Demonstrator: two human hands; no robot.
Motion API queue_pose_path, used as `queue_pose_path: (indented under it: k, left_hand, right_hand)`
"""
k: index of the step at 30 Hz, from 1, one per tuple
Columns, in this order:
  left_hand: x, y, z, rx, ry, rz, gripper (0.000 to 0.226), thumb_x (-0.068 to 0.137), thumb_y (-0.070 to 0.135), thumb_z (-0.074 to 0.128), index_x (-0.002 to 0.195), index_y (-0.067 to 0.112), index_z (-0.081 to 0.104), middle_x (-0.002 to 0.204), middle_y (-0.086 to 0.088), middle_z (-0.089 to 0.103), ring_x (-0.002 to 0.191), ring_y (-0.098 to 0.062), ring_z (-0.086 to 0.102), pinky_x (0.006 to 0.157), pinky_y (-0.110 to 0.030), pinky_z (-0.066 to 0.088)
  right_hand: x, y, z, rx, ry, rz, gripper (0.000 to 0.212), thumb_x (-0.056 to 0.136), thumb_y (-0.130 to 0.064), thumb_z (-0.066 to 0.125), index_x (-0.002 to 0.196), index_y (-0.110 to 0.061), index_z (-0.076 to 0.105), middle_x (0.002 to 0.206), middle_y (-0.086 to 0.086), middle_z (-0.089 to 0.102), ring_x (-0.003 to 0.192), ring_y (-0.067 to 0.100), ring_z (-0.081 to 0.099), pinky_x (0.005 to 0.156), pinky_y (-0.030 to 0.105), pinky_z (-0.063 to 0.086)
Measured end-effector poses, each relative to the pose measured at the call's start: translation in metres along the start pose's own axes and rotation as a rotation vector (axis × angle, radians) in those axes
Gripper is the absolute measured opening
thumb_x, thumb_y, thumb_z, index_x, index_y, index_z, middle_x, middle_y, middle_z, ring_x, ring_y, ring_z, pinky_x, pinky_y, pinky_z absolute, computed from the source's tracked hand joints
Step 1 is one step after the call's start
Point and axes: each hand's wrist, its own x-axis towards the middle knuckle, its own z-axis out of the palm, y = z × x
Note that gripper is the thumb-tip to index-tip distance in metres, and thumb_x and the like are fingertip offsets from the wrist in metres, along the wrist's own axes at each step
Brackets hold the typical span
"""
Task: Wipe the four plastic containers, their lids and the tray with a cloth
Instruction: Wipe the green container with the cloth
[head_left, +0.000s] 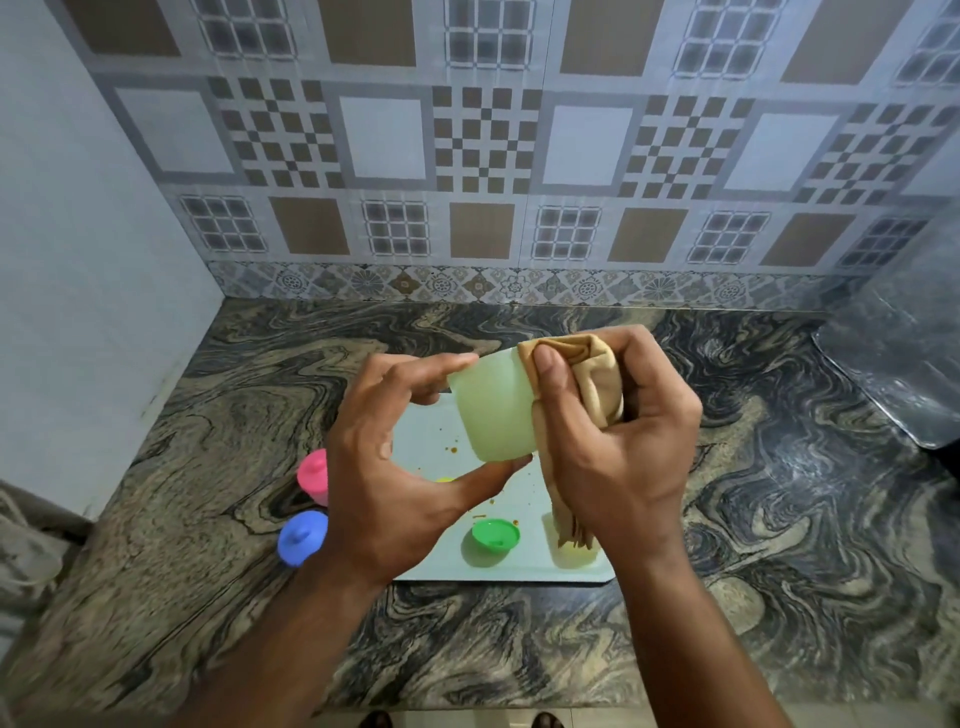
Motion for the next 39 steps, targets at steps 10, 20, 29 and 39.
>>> queue_pose_path:
  k: [10,20,29,39]
  left_hand:
    - [-0.003,-0.002,0.01,-0.422,0.052,-0.202,0.076,0.069,0.019,0.092,0.132,0.019,0.05,0.13,-0.013,0.059,0.118,-0.039,0.065,0.1,-0.056,0.056]
    - [0.002,-0.002,0.003,-0.078,0.046,-0.108,0.071,0.069,0.04,0.094,0.13,0.024,0.061,0.126,-0.005,0.059,0.115,-0.027,0.065,0.096,-0.042,0.057]
    - [-0.001,0.006,0.0,-0.009,0.022,-0.009,0.071,0.068,0.036,0.098,0.128,0.02,0.063,0.118,-0.001,0.058,0.106,-0.028,0.063,0.09,-0.046,0.055]
    - [-0.003,0.011,0.008,-0.501,0.045,-0.227,0.073,0.069,0.014,0.09,0.127,0.019,0.047,0.127,-0.003,0.06,0.113,-0.03,0.069,0.093,-0.057,0.059]
  right_hand:
    - [-0.021,-0.003,-0.006,0.242,0.048,0.143,0.013,0.096,-0.014,0.073,0.087,-0.012,0.063,0.069,-0.01,0.063,0.06,0.003,0.053,0.057,0.018,0.045]
    - [-0.025,-0.004,-0.007,0.118,0.055,0.099,0.011,0.093,-0.019,0.075,0.088,-0.015,0.067,0.073,0.002,0.069,0.061,0.012,0.058,0.057,0.028,0.049]
    - [-0.004,-0.012,0.002,-0.014,-0.001,0.018,0.016,0.093,-0.024,0.079,0.086,-0.015,0.068,0.074,-0.001,0.066,0.062,0.014,0.058,0.058,0.032,0.048]
    - [-0.014,0.0,-0.005,0.247,0.115,0.225,0.015,0.099,-0.012,0.071,0.086,-0.01,0.063,0.068,-0.008,0.06,0.06,0.004,0.05,0.056,0.019,0.044]
